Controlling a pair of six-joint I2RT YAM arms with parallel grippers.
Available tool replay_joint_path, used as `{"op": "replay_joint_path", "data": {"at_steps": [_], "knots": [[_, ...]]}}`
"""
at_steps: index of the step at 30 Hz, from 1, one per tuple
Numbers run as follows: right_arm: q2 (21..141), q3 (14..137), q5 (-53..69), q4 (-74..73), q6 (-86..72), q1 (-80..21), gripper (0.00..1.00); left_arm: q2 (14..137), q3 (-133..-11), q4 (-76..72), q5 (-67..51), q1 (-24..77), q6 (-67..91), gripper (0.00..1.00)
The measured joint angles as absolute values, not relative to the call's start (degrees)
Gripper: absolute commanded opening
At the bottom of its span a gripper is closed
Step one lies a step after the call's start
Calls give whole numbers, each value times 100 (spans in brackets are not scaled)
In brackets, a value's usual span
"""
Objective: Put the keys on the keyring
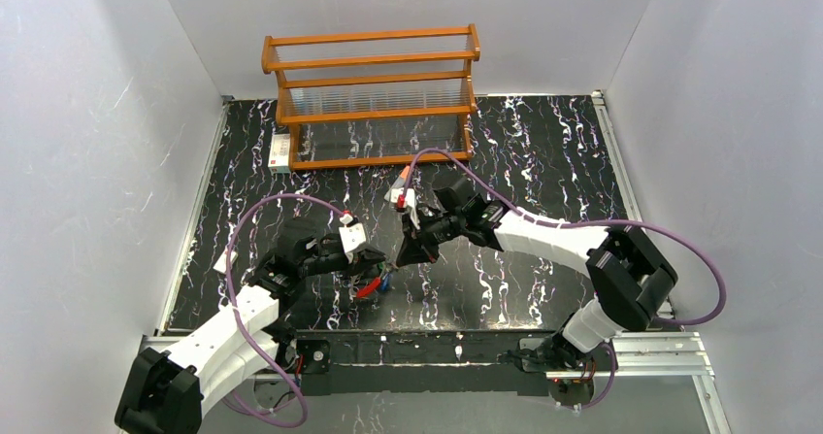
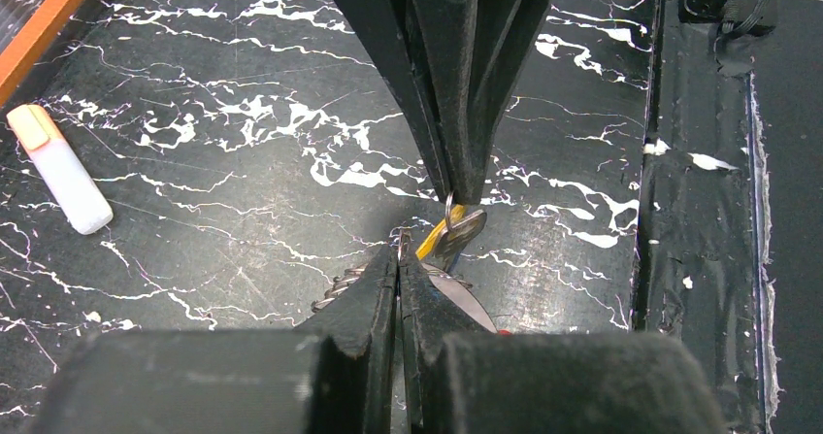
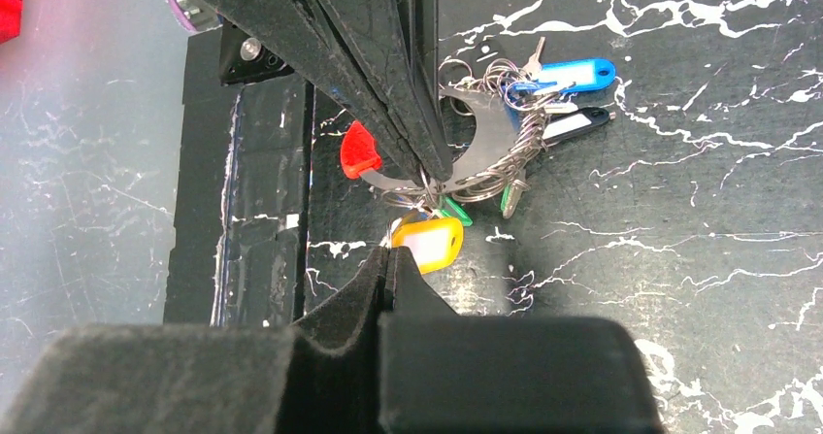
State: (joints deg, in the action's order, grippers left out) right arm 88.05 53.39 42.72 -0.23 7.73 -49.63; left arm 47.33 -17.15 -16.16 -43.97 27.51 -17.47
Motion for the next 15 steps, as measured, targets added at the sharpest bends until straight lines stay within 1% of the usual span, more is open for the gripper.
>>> {"op": "replay_joint_path", "data": {"at_steps": [15], "knots": [[8962,5618,4257,-36,733,-4991,1,4733,-1715,-1603,-4418,2751,-1798,0]]}}
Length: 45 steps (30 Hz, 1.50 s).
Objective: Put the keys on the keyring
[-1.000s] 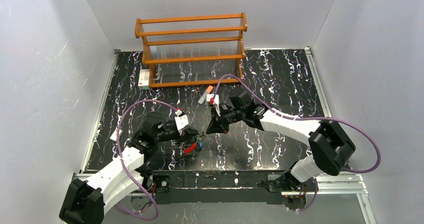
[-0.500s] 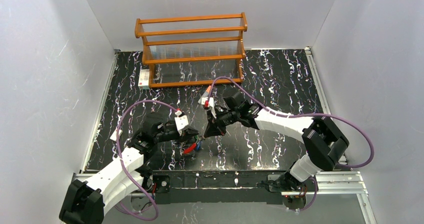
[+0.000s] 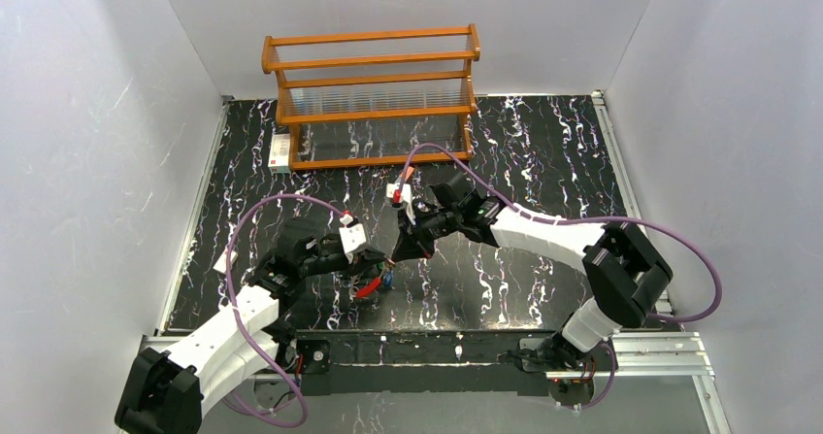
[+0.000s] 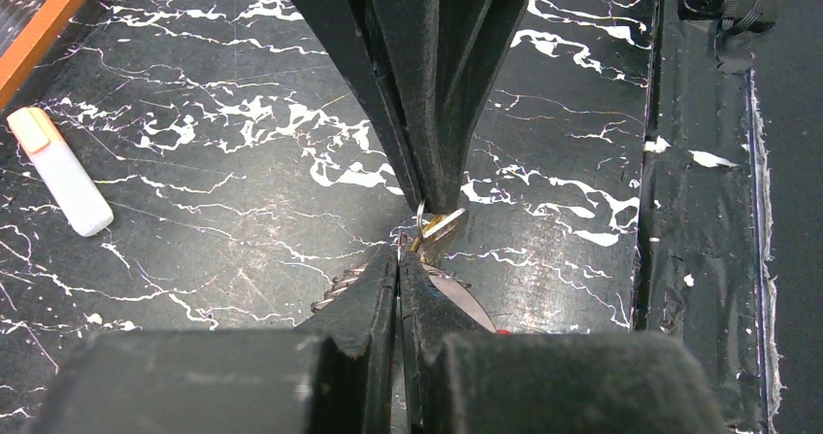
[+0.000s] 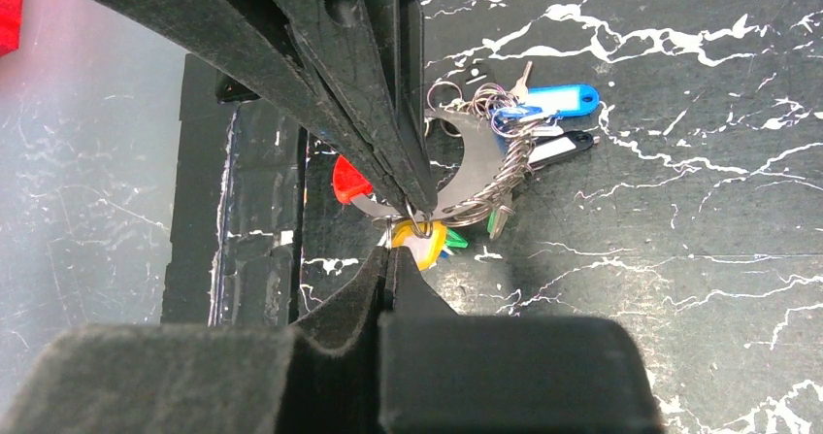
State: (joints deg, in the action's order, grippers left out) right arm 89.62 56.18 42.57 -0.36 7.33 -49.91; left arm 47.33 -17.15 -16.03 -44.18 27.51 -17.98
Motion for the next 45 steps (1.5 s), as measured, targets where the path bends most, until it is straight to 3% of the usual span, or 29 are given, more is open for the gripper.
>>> {"op": "replay_joint_path", "data": {"at_steps": [45], "knots": [[9198,5867,2777,-639,930,-5264,1,4711,-1715,-1673,-4329,2751,-1474,0]]}}
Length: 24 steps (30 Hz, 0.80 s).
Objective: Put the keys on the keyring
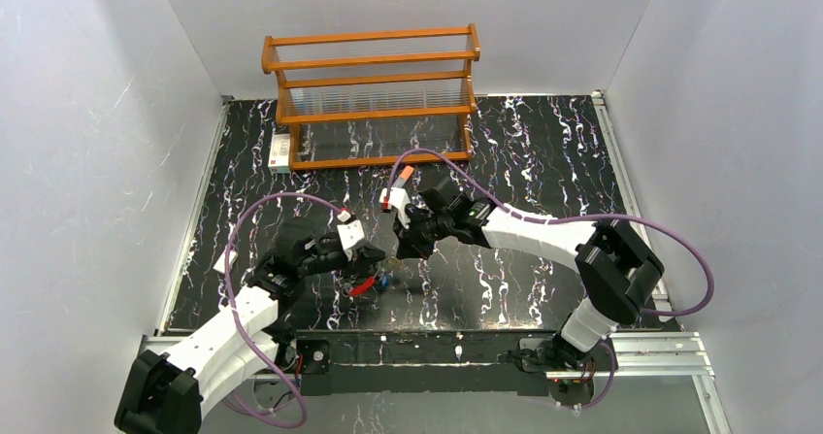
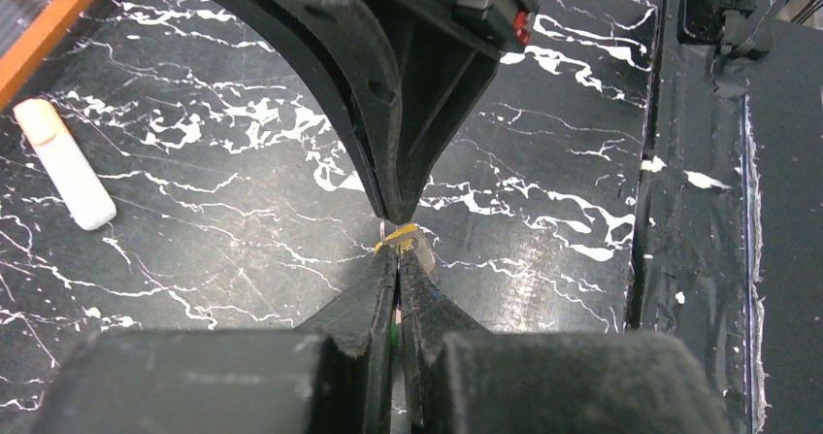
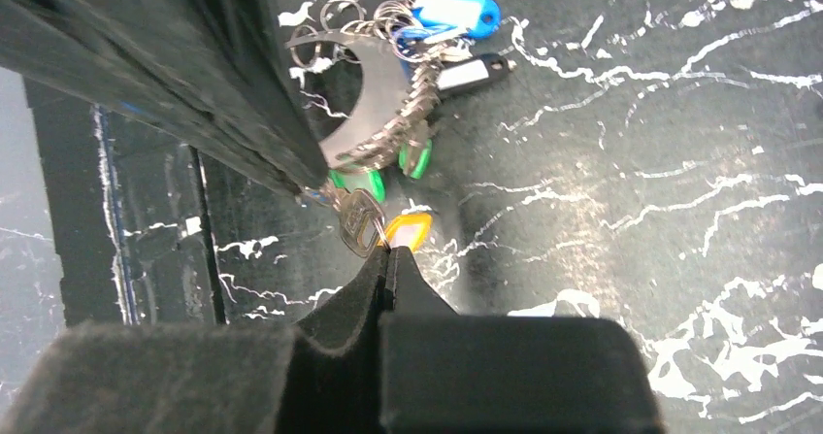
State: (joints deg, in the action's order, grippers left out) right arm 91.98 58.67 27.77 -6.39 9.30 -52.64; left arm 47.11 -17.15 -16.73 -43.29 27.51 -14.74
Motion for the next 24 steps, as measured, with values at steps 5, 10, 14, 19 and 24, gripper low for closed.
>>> {"op": "replay_joint_path", "data": {"at_steps": [5,10,14,19,24], "knots": [[9179,5867,2506,-781,947,-5251,1,4550,-1715,-1772,-4303,2751,-1426,0],[8982,5841,2447,-799,950,-5251,1,4410,-1715,-1776,-4206,2751,-1389,0],[8667,5817,2475,-768,947,-5251,1,4340,-1715,-1800,-4064,2751,-1278,0],[8230,5680,2558,-589,947,-5251,1,4331,-1640,-2274,-3701,2751,-602,0],[8136,5664,2563,-545,1028,-5253,1,4329,-1417,-2849,-3474,2751,104,0]]}}
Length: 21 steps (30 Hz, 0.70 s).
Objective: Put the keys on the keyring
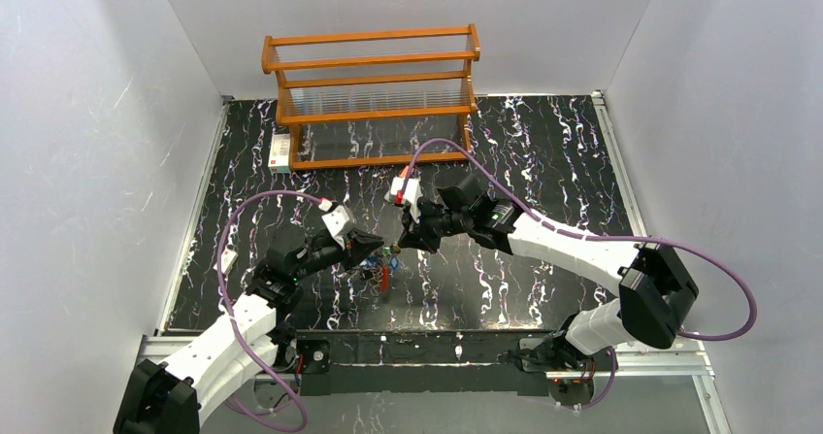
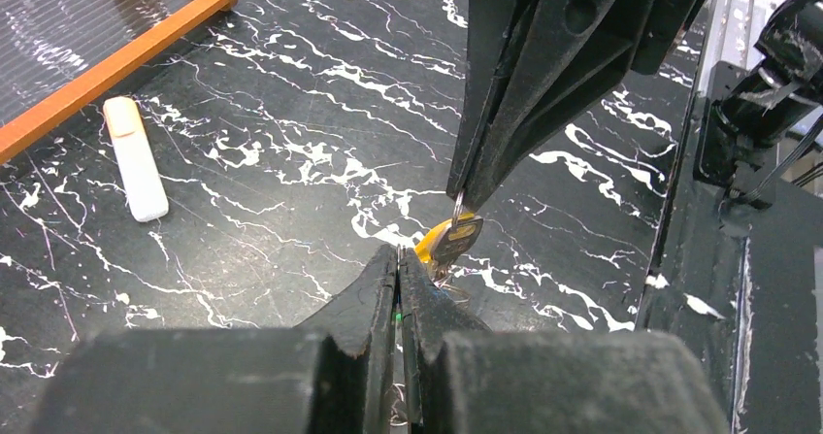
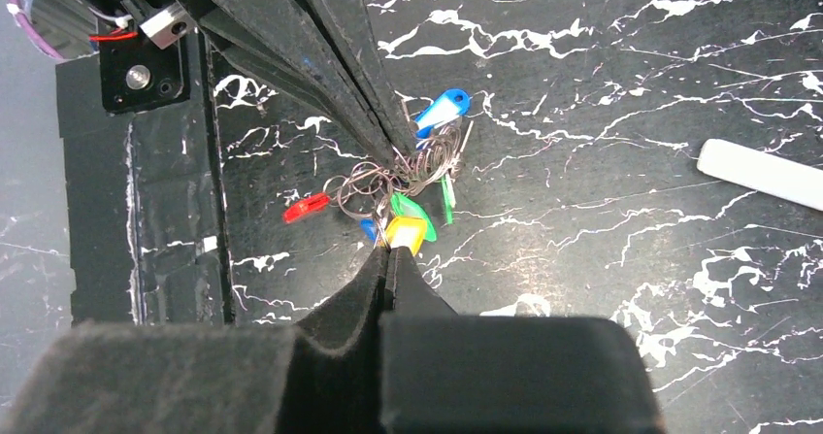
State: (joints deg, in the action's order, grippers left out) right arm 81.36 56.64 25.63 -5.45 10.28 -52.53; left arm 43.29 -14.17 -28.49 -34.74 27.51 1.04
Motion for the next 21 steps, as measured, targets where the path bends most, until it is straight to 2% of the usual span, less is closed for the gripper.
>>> {"op": "replay_joint_path", "data": {"at_steps": [12,21], "knots": [[8097,5647,1439,-519,1033,-5280,1,4340,-1354,-3133,-3363,2751,469,0],[8023,5636,1518,-215,963,-5310,1,4340,-1354,-3170,-3341,2751,513,0]]}}
